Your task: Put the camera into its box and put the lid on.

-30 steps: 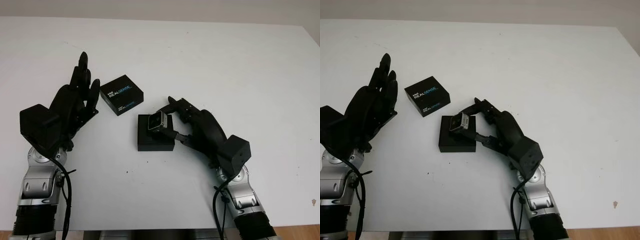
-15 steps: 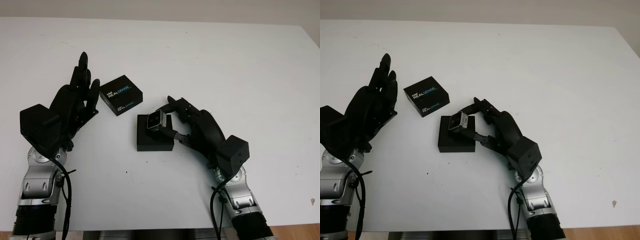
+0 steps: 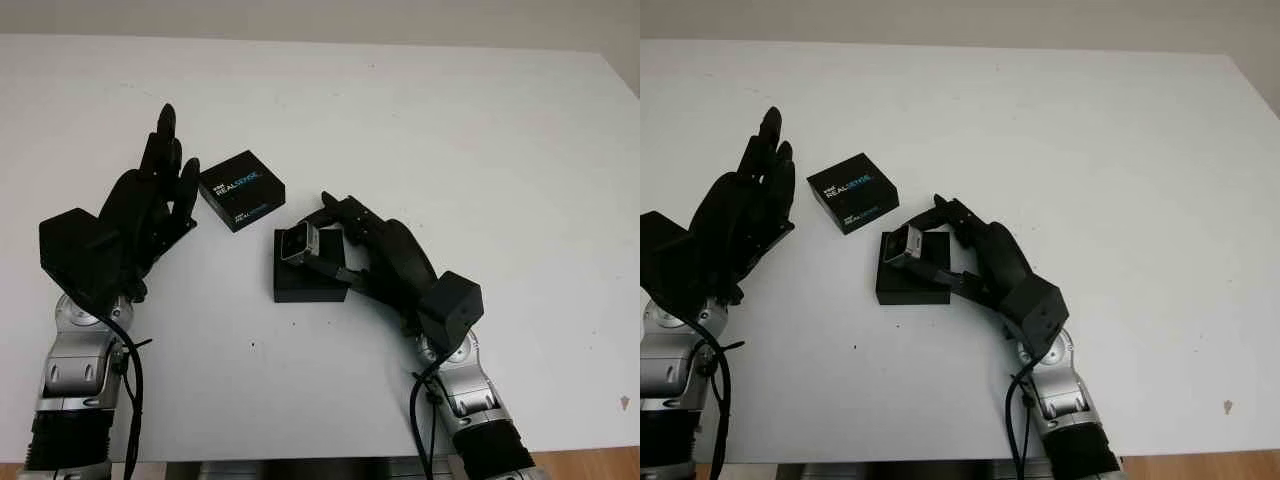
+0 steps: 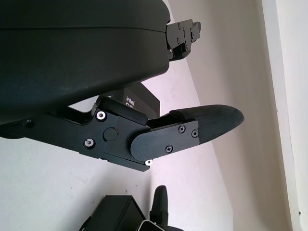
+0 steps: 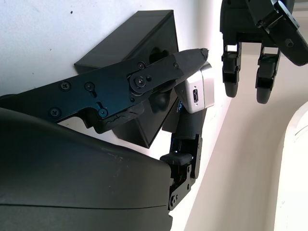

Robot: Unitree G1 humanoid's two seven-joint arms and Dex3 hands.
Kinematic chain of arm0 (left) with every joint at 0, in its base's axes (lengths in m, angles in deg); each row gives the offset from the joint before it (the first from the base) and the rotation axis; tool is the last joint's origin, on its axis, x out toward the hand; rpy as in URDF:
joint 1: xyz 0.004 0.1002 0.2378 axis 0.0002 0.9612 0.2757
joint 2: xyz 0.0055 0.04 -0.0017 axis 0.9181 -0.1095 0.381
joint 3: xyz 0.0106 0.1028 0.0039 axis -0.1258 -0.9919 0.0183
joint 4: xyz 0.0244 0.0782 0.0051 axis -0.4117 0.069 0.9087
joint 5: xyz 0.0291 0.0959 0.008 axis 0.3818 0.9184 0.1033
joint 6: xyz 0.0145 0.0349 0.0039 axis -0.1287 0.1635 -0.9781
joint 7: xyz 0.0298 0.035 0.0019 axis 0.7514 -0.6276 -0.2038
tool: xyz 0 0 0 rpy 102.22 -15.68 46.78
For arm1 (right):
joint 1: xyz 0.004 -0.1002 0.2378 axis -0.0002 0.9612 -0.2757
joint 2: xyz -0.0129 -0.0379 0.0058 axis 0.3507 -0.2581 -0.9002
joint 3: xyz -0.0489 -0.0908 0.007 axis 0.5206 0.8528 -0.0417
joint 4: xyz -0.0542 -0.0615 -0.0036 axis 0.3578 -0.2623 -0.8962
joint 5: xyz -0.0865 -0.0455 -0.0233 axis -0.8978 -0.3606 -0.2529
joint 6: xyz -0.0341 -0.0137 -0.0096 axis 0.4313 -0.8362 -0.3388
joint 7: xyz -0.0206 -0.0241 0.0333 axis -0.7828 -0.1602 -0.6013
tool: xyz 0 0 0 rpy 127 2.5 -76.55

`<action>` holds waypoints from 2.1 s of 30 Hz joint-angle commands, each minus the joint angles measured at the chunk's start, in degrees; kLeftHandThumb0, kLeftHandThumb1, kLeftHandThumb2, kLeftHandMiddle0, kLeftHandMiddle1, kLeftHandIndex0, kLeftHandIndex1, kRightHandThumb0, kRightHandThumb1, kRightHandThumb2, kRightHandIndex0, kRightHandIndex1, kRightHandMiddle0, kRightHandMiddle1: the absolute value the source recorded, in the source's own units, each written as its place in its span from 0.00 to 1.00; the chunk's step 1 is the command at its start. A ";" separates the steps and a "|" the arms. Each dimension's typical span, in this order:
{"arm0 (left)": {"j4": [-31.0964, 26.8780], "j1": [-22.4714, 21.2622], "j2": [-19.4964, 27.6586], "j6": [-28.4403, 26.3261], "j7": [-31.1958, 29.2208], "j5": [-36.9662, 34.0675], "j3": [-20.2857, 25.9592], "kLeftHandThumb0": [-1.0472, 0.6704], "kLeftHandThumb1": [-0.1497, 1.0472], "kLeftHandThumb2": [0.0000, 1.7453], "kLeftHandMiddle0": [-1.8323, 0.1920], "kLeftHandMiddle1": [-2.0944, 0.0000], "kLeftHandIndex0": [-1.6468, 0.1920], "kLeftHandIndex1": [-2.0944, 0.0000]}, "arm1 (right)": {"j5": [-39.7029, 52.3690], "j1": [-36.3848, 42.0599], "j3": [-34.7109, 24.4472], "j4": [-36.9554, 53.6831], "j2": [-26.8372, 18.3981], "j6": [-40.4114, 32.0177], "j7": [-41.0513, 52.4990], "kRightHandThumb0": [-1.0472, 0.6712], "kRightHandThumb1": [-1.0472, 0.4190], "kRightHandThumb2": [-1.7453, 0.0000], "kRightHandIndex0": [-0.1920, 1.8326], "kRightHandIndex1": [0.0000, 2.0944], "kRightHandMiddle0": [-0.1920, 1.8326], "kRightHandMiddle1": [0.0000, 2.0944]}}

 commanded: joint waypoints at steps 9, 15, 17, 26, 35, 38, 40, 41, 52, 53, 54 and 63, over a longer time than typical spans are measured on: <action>-1.40 0.05 0.31 -0.04 0.04 -0.33 0.41 0.17 1.00 0.37 1.00 1.00 1.00 1.00 | -0.43 2.79 0.63 -1.80 -1.09 -0.35 0.89 0.30 0.00 0.92 0.18 0.02 0.30 0.83; -1.49 0.02 0.33 -0.54 0.05 -0.44 0.48 0.17 1.00 0.38 1.00 1.00 1.00 1.00 | -1.04 2.94 0.64 -1.58 -1.40 0.02 0.42 0.29 0.00 0.92 0.19 0.03 0.30 0.84; -1.48 0.02 0.30 -0.37 0.07 -0.44 0.50 0.17 1.00 0.38 1.00 1.00 1.00 1.00 | -0.98 2.96 0.61 -1.74 -1.44 0.34 0.46 0.29 0.00 0.92 0.19 0.03 0.30 0.84; -1.43 0.01 0.42 -0.12 0.02 -0.26 0.44 0.18 1.00 0.38 1.00 1.00 1.00 1.00 | -2.15 3.26 1.06 -1.04 -2.01 -0.03 0.23 0.28 0.00 0.92 0.18 0.02 0.28 0.81; -1.49 -0.01 0.33 -0.31 -0.07 -0.55 0.54 0.17 1.00 0.38 1.00 1.00 1.00 1.00 | -2.39 3.46 1.05 1.88 -2.70 -3.76 0.71 0.17 0.04 0.97 0.05 0.01 0.13 0.36; -1.43 -0.17 0.18 -0.44 0.03 -0.78 0.62 0.18 1.00 0.37 1.00 1.00 1.00 1.00 | -2.19 3.43 0.81 2.35 -2.71 -4.10 0.54 0.18 0.04 0.97 0.05 0.01 0.13 0.34; -1.40 -0.22 0.23 -0.54 0.08 -0.76 0.58 0.18 1.00 0.38 1.00 1.00 1.00 1.00 | -2.07 3.48 0.73 2.73 -2.77 -4.37 0.50 0.19 0.04 0.97 0.04 0.02 0.13 0.34; -1.34 -0.21 0.29 -0.38 0.10 -0.68 0.54 0.18 1.00 0.38 1.00 1.00 1.00 1.00 | -2.05 3.48 0.70 2.76 -2.77 -4.28 0.44 0.19 0.04 0.97 0.04 0.02 0.13 0.33; -1.62 0.10 0.47 -0.22 0.14 -0.36 0.33 0.18 1.00 0.38 1.00 1.00 1.00 1.00 | -2.04 3.46 0.49 3.10 -3.03 -3.98 0.38 0.18 0.07 0.97 0.03 0.02 0.09 0.27; -1.65 0.12 0.46 -0.20 0.15 -0.37 0.33 0.18 1.00 0.38 1.00 1.00 1.00 1.00 | -1.94 3.43 0.36 3.41 -3.05 -4.19 0.36 0.18 0.07 0.97 0.02 0.02 0.09 0.26; -1.58 0.13 0.48 -0.01 0.05 -0.40 0.32 0.18 1.00 0.38 1.00 1.00 1.00 1.00 | -1.70 3.42 0.10 3.89 -2.97 -4.47 0.24 0.18 0.06 0.97 0.03 0.02 0.08 0.24; -0.71 -2.51 1.96 0.69 0.10 0.64 0.38 0.18 1.00 0.37 1.00 1.00 1.00 1.00 | -0.83 1.23 -4.46 10.61 -1.74 -4.93 -7.01 0.17 0.00 0.80 0.07 0.04 0.09 0.10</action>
